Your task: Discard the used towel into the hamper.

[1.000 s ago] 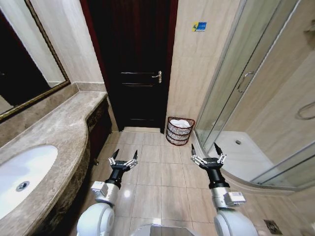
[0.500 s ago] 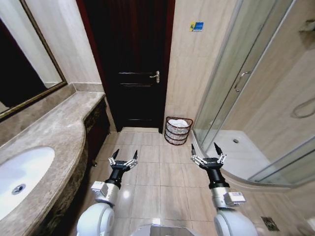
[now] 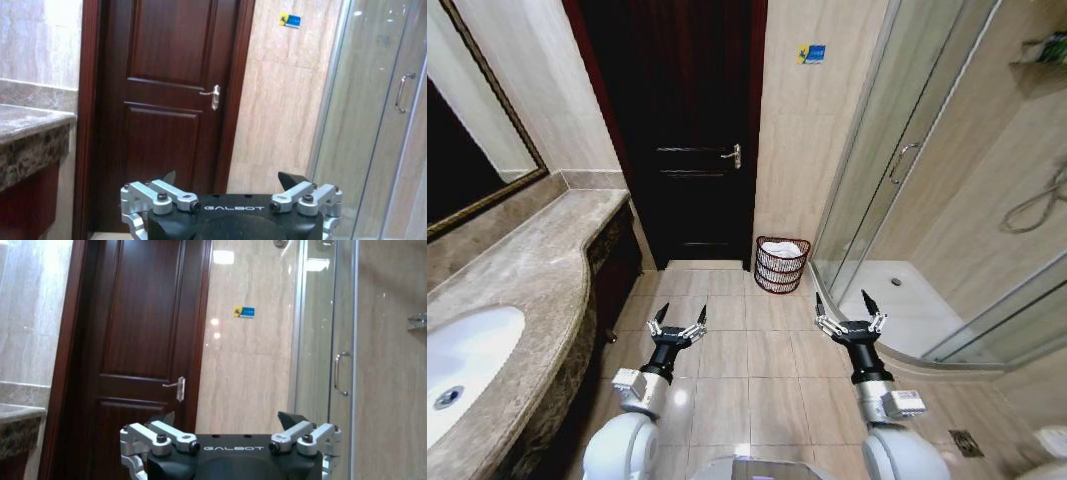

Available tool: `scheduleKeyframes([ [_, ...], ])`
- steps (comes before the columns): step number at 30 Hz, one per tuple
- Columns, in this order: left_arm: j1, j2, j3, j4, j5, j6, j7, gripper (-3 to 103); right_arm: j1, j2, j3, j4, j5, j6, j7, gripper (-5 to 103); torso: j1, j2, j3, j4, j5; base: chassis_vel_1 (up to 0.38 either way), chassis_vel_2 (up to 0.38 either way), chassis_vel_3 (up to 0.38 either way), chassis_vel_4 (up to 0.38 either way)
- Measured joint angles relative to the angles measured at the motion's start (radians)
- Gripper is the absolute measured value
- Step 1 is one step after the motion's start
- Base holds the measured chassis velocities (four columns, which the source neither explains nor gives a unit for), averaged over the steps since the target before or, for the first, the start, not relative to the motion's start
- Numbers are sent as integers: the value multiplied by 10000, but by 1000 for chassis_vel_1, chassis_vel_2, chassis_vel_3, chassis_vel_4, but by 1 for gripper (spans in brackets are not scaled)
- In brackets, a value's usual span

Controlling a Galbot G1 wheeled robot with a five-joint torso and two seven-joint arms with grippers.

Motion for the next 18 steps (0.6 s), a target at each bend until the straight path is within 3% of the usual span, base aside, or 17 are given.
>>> scheduleKeyframes([
  [18, 0, 0, 0, 1, 0, 0, 0, 100, 1, 0, -1, 0, 0, 0, 0, 100, -25, -54, -30, 0, 0, 0, 0, 0, 0],
])
